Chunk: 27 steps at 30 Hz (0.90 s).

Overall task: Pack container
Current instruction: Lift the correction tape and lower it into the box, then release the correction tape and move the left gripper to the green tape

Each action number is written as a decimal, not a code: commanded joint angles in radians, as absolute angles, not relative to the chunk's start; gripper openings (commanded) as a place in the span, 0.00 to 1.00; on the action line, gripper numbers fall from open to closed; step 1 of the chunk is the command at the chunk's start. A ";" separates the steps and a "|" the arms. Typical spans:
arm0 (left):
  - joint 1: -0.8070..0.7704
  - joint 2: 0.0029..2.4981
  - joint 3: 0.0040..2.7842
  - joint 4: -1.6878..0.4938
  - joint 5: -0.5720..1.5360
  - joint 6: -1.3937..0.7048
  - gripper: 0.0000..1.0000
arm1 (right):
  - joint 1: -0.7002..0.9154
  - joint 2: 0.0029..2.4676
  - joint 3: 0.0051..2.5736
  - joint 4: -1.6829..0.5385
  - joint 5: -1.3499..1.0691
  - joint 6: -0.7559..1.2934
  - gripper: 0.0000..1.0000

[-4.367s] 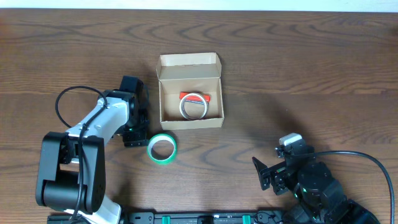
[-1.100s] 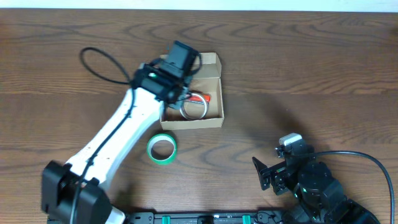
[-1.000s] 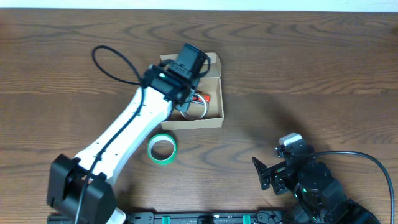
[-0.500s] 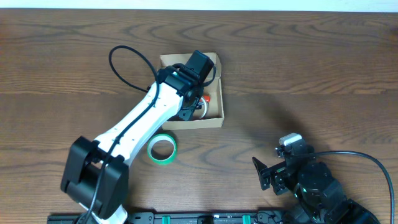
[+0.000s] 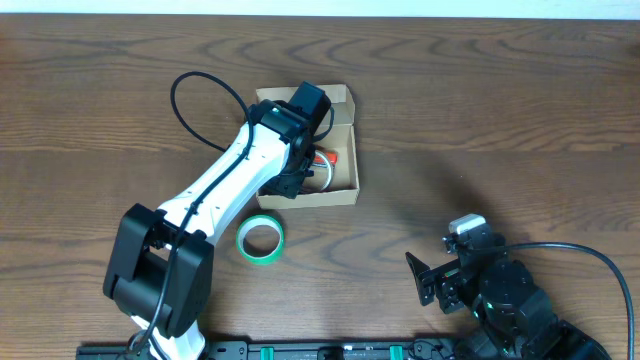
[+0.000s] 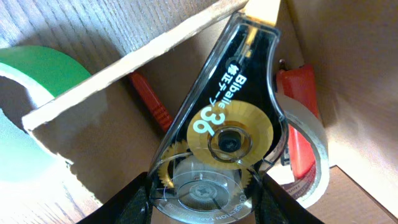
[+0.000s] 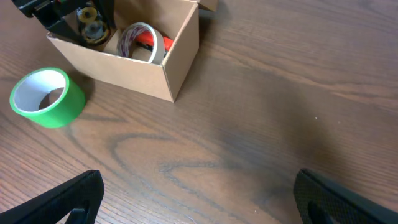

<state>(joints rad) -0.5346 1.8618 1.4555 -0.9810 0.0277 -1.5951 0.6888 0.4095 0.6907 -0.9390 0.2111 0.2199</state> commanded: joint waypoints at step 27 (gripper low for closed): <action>-0.509 1.819 1.483 -0.965 0.043 -1.495 0.75 | 0.694 0.403 0.690 -0.939 0.221 0.231 0.99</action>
<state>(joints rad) -0.5274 1.8744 1.4555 -0.9623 0.0502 -1.5101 0.6888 0.4095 0.6907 -0.9390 0.2115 0.2199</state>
